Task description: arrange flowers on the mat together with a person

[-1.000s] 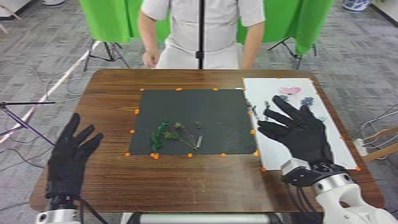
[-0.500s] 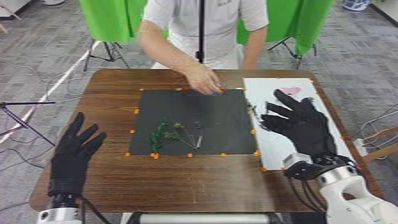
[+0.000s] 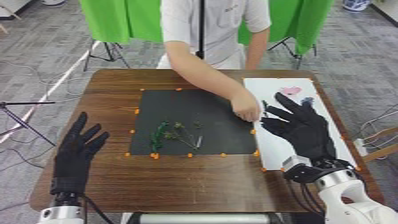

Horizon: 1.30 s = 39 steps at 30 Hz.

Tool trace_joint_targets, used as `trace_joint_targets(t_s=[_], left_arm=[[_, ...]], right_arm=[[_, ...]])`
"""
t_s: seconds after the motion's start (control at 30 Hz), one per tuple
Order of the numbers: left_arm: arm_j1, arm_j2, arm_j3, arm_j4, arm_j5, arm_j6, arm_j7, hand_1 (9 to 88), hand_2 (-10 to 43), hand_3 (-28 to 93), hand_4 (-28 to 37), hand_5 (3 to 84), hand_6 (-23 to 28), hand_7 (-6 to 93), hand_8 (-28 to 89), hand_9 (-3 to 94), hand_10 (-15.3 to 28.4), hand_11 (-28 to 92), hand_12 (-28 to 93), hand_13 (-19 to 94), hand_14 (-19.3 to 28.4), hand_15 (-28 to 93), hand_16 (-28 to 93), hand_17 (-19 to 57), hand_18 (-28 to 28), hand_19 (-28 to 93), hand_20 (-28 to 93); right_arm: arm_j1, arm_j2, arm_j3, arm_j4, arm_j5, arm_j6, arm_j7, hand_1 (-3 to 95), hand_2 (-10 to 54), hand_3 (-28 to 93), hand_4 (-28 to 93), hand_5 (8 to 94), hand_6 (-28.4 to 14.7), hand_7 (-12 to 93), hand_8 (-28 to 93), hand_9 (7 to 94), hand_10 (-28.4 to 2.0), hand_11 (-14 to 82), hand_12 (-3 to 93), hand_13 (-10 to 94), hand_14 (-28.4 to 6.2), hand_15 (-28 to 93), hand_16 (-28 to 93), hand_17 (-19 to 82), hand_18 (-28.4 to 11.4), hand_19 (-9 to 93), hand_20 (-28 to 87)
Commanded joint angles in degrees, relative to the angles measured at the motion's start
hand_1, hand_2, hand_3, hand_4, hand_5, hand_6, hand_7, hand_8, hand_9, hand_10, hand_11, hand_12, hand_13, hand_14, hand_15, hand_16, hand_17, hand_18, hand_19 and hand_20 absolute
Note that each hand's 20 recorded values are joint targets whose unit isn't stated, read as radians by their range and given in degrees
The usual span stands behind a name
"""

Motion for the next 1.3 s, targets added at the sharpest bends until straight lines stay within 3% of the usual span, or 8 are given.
trace_joint_targets(t_s=[0.03, 0.87, 1.3], left_arm=[[0.1, -0.27, 0.43, 0.35, 0.04, -0.29, -0.83, 16.2, 4.0, 74, -28.3, 26.1, -1.0, 10.7, -9, 30.8, 14.3, 13, 12, 25, 20.1, 28, -3, -8.0, 25.7, 49, 7], [-0.5, 0.11, 1.34, 0.33, -0.16, 0.15, -1.55, 17.1, 4.3, 75, -28.3, 26.1, -0.6, 10.8, -10, 30.5, 14.2, 13, 12, 25, 20.4, 30, -3, -8.1, 25.7, 50, 7], [-0.7, 0.35, 1.5, 0.48, -0.51, 0.63, -0.97, 17.8, 4.6, 75, -28.3, 26.1, -0.5, 10.9, -10, 30.4, 14.2, 13, 12, 25, 20.4, 30, -4, -8.2, 25.7, 51, 7]], right_arm=[[-0.4, -0.7, -0.4, -0.5, -0.3, -0.4, 0.1, 12.0, 16.1, 66, -26, 39.2, 2.5, 8, -8, 36.4, -17.2, 5.7, 17.3, 28, -21.4, 18, 28, -1, -24.1, 36, 23], [-0.5, -0.3, -0.8, -0.6, -0.5, 0.4, 0.9, 12.4, 15.9, 66, -25, 39.8, 2.6, 8, -9, 37.1, -17.3, 6.3, 17.0, 28, -21.2, 19, 27, -1, -23.9, 36, 23], [-0.4, 0.2, -0.6, -0.7, -0.7, 1.7, 0.7, 12.4, 16.0, 66, -25, 40.3, 2.3, 8, -9, 37.6, -17.7, 6.6, 17.0, 29, -21.4, 21, 27, -1, -24.1, 38, 23]])
